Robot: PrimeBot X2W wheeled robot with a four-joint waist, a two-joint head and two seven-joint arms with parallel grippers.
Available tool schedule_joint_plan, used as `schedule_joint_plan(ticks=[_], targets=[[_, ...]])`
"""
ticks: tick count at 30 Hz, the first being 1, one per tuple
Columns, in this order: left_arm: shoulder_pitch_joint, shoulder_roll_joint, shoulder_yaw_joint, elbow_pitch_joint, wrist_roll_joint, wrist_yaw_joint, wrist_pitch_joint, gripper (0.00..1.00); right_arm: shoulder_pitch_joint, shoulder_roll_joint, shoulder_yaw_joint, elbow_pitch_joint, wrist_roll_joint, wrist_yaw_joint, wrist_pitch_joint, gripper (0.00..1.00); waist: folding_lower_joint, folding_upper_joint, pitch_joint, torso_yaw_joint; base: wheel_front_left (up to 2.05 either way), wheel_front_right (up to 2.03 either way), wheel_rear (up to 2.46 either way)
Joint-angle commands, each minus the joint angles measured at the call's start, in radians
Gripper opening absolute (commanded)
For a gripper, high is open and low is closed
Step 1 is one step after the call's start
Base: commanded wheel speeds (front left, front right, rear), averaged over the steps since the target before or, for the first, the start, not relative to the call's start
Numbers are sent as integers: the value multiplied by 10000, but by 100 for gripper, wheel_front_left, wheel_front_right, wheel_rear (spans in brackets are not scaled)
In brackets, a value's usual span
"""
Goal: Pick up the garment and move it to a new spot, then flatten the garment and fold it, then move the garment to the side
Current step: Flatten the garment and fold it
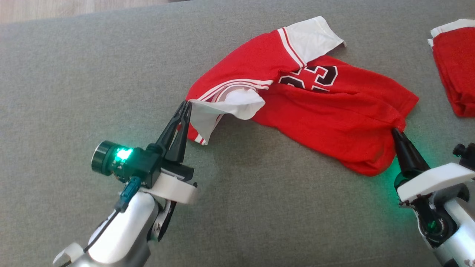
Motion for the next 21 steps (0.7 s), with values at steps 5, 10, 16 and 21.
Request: schedule_joint_plan(ticks=[5, 10, 16, 21], targets=[[-42, 154, 670, -338, 192, -33, -95, 0, -341, -559, 500, -141, 277, 67, -476, 0, 0, 0, -126, -62, 0, 0, 0], [53, 196, 1214, -637, 288, 31, -95, 0, -460, -967, 658, -328, 270, 67, -755, 0, 0, 0, -427, -92, 0, 0, 0], [159, 447, 2648, -2000, 410, 104, -95, 0, -526, -1998, 137, -1342, -168, 67, -892, 0, 0, 0, -1210, -154, 0, 0, 0], [-97, 917, 3302, -2907, 785, -24, -95, 0, -493, -2787, -736, -2288, -748, 67, -900, 0, 0, 0, -1872, -205, 0, 0, 0]])
